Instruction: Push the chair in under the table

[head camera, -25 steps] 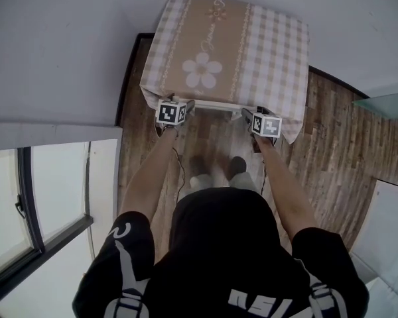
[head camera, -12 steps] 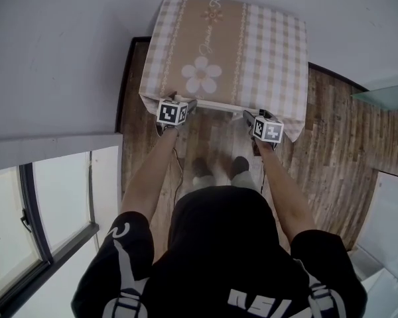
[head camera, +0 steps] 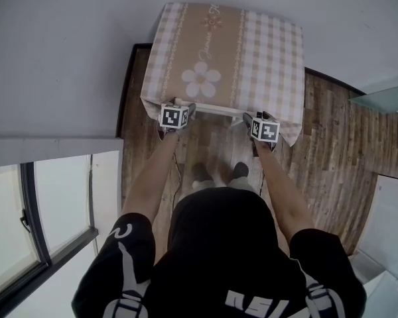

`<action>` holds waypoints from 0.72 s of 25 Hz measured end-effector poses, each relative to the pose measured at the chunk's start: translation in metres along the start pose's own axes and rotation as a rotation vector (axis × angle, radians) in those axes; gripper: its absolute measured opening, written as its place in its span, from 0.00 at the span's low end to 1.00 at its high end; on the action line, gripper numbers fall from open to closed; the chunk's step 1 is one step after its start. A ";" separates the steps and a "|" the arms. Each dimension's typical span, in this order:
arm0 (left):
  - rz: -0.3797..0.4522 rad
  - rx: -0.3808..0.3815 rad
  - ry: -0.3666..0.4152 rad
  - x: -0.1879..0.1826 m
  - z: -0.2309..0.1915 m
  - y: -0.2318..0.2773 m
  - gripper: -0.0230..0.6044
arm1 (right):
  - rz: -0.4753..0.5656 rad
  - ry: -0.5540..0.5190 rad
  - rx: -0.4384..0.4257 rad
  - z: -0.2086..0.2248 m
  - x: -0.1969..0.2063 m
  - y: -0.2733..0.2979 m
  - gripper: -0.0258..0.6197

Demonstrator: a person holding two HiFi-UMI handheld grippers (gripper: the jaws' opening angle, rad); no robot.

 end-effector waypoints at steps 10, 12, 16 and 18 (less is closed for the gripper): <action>0.173 -0.116 0.001 -0.019 0.029 -0.042 0.55 | 0.134 -0.116 -0.051 -0.003 -0.042 -0.045 0.58; 0.231 -0.117 0.014 -0.036 0.043 -0.056 0.54 | 0.170 -0.131 -0.058 -0.003 -0.050 -0.057 0.57; 0.346 -0.107 0.040 -0.071 0.078 -0.087 0.51 | 0.239 -0.167 -0.062 -0.006 -0.060 -0.081 0.53; 0.401 -0.101 0.044 -0.082 0.095 -0.102 0.49 | 0.267 -0.175 -0.072 -0.008 -0.064 -0.093 0.52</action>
Point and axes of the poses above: the fingertips, and each gripper's own axes: y forward along the fingers, z to its right, x out of its underside, the point moved 4 cm from there along -y, backward along the fingers, and after that the axes turned 6 degrees about -z, right-handed, at the moved point
